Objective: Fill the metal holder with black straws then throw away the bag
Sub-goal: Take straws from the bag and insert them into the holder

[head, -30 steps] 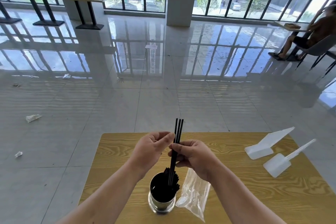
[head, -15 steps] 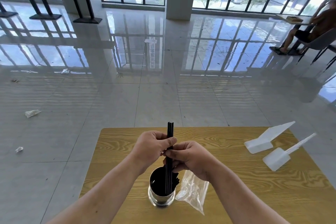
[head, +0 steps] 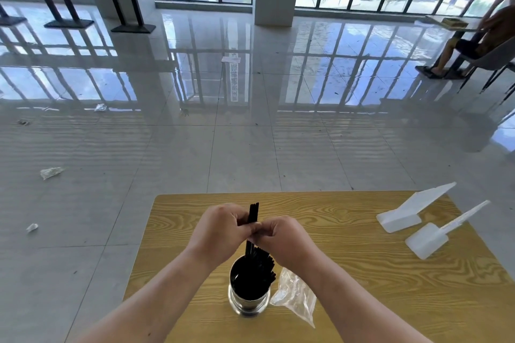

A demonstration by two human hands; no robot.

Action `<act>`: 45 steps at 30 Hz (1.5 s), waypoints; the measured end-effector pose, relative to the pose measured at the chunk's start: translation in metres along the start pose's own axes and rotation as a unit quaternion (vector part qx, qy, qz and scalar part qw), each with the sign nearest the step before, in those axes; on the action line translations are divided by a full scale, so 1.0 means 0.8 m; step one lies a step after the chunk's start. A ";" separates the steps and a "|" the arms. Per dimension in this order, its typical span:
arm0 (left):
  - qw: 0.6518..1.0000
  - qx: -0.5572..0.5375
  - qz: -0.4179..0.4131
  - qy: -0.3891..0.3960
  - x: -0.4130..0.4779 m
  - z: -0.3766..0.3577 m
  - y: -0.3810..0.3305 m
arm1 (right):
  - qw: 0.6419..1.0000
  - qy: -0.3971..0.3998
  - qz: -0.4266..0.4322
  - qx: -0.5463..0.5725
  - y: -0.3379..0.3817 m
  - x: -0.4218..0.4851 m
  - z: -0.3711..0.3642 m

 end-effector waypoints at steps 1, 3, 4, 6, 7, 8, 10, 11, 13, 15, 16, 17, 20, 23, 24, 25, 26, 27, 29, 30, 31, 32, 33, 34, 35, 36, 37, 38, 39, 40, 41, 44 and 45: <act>1.000 0.007 0.000 0.000 -0.002 -0.006 0.005 | 1.000 -0.001 -0.004 -0.011 -0.003 -0.001 -0.001; 1.000 0.026 0.005 0.000 -0.008 -0.016 0.016 | 0.999 -0.003 -0.022 -0.037 -0.011 -0.003 0.000; 0.999 0.035 0.009 0.000 -0.010 -0.021 0.022 | 0.998 -0.004 -0.029 -0.050 -0.014 -0.005 0.002; 0.999 0.043 0.022 0.005 -0.015 -0.030 0.034 | 0.997 -0.013 -0.037 -0.067 -0.022 -0.009 0.005; 0.999 0.043 0.032 0.010 -0.017 -0.035 0.040 | 0.996 -0.023 -0.039 -0.074 -0.025 -0.010 0.007; 0.998 0.042 0.043 0.018 -0.019 -0.039 0.046 | 0.996 -0.034 -0.041 -0.078 -0.028 -0.012 0.009; 0.996 0.037 0.070 0.036 -0.023 -0.049 0.057 | 0.995 -0.051 -0.042 -0.079 -0.034 -0.013 0.010; 0.995 0.034 0.083 0.045 -0.026 -0.054 0.062 | 0.994 -0.056 -0.041 -0.079 -0.037 -0.013 0.010; 0.993 0.037 0.101 0.057 -0.030 -0.063 0.071 | 0.994 -0.063 -0.042 -0.083 -0.042 -0.013 0.008; 0.990 0.051 0.109 0.068 -0.033 -0.071 0.078 | 0.993 -0.067 -0.043 -0.086 -0.045 -0.014 0.005; 0.989 0.058 0.114 0.074 -0.034 -0.074 0.081 | 0.993 -0.069 -0.045 -0.087 -0.046 -0.015 0.004; 0.987 0.066 0.121 0.080 -0.035 -0.077 0.083 | 0.992 -0.071 -0.047 -0.090 -0.048 -0.015 0.003; 0.982 0.081 0.140 0.094 -0.038 -0.083 0.089 | 0.992 -0.072 -0.046 -0.091 -0.052 -0.019 0.002; 0.980 0.089 0.144 0.101 -0.040 -0.084 0.090 | 0.992 -0.074 -0.050 -0.086 -0.057 -0.022 0.004; 0.981 0.084 0.145 0.100 -0.041 -0.084 0.091 | 0.992 -0.076 -0.051 -0.087 -0.058 -0.023 0.004; 0.981 0.080 0.145 0.098 -0.041 -0.084 0.091 | 0.992 -0.079 -0.051 -0.089 -0.058 -0.024 0.005; 0.982 0.076 0.145 0.096 -0.041 -0.083 0.092 | 0.991 -0.081 -0.052 -0.092 -0.058 -0.025 0.005; 0.982 0.073 0.146 0.096 -0.041 -0.083 0.091 | 0.991 -0.083 -0.051 -0.092 -0.057 -0.026 0.005; 0.983 0.068 0.144 0.094 -0.041 -0.084 0.091 | 0.991 -0.085 -0.049 -0.091 -0.056 -0.027 0.006; 0.984 0.066 0.141 0.091 -0.039 -0.084 0.090 | 0.991 -0.085 -0.049 -0.090 -0.055 -0.028 0.006; 0.985 0.065 0.136 0.087 -0.038 -0.084 0.089 | 0.991 -0.085 -0.048 -0.090 -0.055 -0.030 0.006; 0.986 0.067 0.128 0.083 -0.036 -0.084 0.087 | 0.991 -0.084 -0.047 -0.090 -0.055 -0.031 0.007; 0.987 0.071 0.119 0.079 -0.033 -0.084 0.085 | 0.991 -0.084 -0.046 -0.090 -0.055 -0.033 0.008; 0.988 0.074 0.111 0.077 -0.030 -0.084 0.083 | 0.991 -0.084 -0.045 -0.089 -0.055 -0.035 0.009; 0.989 0.077 0.104 0.077 -0.026 -0.084 0.081 | 0.992 -0.084 -0.045 -0.088 -0.056 -0.037 0.010; 0.989 0.080 0.100 0.079 -0.022 -0.085 0.079 | 0.992 -0.085 -0.046 -0.087 -0.057 -0.039 0.011; 0.988 0.080 0.099 0.083 -0.018 -0.086 0.078 | 0.991 -0.085 -0.046 -0.088 -0.059 -0.041 0.012; 0.988 0.080 0.101 0.088 -0.014 -0.087 0.076 | 0.991 -0.085 -0.047 -0.088 -0.061 -0.044 0.014; 0.987 0.081 0.103 0.095 -0.010 -0.089 0.075 | 0.991 -0.085 -0.048 -0.089 -0.063 -0.046 0.015; 0.986 0.086 0.105 0.102 -0.006 -0.091 0.073 | 0.991 -0.085 -0.049 -0.089 -0.065 -0.049 0.016; 0.984 0.093 0.106 0.109 -0.003 -0.093 0.071 | 0.991 -0.085 -0.050 -0.089 -0.068 -0.051 0.017; 0.982 0.100 0.112 0.114 0.004 -0.098 0.067 | 0.991 -0.086 -0.056 -0.085 -0.077 -0.057 0.020; 0.982 0.097 0.115 0.112 0.005 -0.099 0.066 | 0.991 -0.086 -0.057 -0.086 -0.079 -0.058 0.020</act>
Point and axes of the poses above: each hand's wrist, its own x-axis towards the middle knuckle, its own z-axis out of the back of the hand, y = z × x, the point moved 3 cm from there along x, towards the middle knuckle, and after that the axes turned 15 degrees about y, right-handed, at the moved point
